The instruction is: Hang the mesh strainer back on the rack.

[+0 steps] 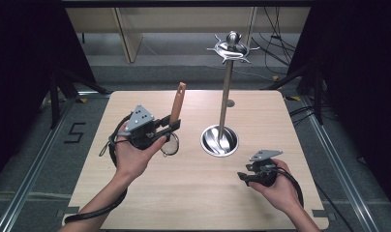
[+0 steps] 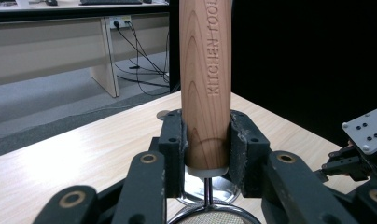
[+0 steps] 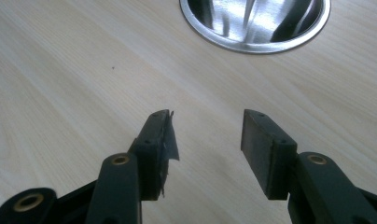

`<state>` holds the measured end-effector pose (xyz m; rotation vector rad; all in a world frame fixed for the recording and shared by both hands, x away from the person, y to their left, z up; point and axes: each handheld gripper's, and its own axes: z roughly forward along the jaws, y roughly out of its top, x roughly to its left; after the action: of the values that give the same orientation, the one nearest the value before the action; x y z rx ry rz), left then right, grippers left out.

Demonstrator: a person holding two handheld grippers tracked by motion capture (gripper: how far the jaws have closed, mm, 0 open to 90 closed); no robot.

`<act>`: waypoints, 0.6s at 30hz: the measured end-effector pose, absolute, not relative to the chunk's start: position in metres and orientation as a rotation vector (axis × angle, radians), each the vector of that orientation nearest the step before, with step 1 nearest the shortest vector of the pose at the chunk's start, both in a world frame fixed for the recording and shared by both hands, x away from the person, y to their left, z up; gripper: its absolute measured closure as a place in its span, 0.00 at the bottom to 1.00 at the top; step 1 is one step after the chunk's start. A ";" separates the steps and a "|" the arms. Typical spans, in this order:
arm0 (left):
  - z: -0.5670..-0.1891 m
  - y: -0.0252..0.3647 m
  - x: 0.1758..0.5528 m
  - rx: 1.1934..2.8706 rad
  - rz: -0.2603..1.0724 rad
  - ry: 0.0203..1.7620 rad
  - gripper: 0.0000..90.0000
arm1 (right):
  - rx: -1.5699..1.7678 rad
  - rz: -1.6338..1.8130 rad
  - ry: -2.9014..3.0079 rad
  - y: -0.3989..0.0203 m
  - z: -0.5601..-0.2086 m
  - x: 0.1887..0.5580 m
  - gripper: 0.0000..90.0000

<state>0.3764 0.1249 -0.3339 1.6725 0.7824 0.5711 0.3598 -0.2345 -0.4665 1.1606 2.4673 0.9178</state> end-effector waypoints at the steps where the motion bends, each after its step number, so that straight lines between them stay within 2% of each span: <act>1: -0.333 0.124 0.376 1.668 0.568 0.785 0.76 | 1.161 0.918 2.467 -0.235 -0.466 0.360 0.59; 18: -0.322 0.111 0.377 1.666 0.593 0.734 0.76 | 1.214 0.956 2.437 -0.233 -0.467 0.358 0.59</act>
<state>0.3773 0.1114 -0.3216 1.6661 0.7340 0.5928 0.3582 -0.2332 -0.4667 1.2145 2.4365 0.9559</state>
